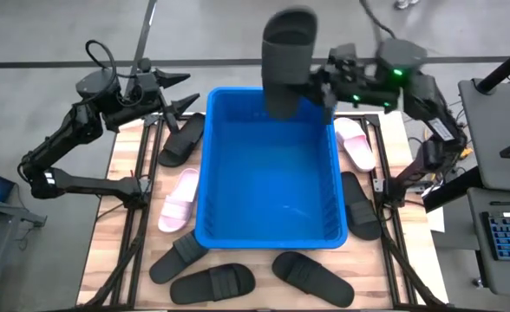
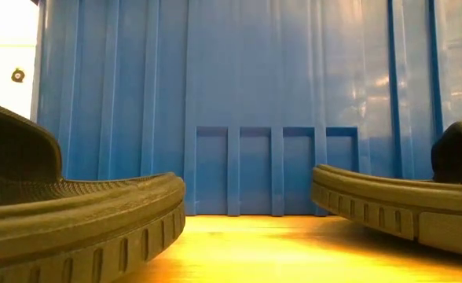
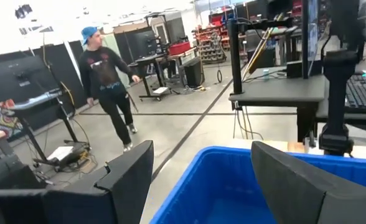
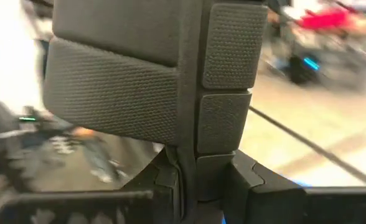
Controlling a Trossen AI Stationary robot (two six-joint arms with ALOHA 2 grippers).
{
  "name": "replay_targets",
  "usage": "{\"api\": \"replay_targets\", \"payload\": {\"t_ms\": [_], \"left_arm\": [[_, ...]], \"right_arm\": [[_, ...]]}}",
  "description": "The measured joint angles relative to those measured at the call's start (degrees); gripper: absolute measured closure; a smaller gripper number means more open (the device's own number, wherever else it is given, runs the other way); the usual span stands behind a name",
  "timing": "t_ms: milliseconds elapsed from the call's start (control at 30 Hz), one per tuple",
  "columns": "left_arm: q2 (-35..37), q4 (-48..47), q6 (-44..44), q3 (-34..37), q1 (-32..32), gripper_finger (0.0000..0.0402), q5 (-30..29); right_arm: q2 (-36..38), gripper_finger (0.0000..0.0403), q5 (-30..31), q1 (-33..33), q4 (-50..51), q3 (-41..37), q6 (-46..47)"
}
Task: Pick and place slides into bin
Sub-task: Put the black slide into the blue bin
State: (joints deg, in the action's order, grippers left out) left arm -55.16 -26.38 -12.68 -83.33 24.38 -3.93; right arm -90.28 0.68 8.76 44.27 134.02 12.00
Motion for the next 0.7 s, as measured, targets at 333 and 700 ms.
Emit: {"api": "replay_targets", "payload": {"t_ms": [333,700], "left_arm": [[-0.7,0.3,-1.2,0.0,0.0,0.0148,-1.2],[-1.0,0.3,-1.5,0.0,0.0,0.0148,-2.5]], "right_arm": [[-2.2,0.0342,-1.1,-12.6,-15.0,-3.6,7.0],[2.7,0.0342,16.9,-14.3,-2.3,-13.1,13.6]]}}
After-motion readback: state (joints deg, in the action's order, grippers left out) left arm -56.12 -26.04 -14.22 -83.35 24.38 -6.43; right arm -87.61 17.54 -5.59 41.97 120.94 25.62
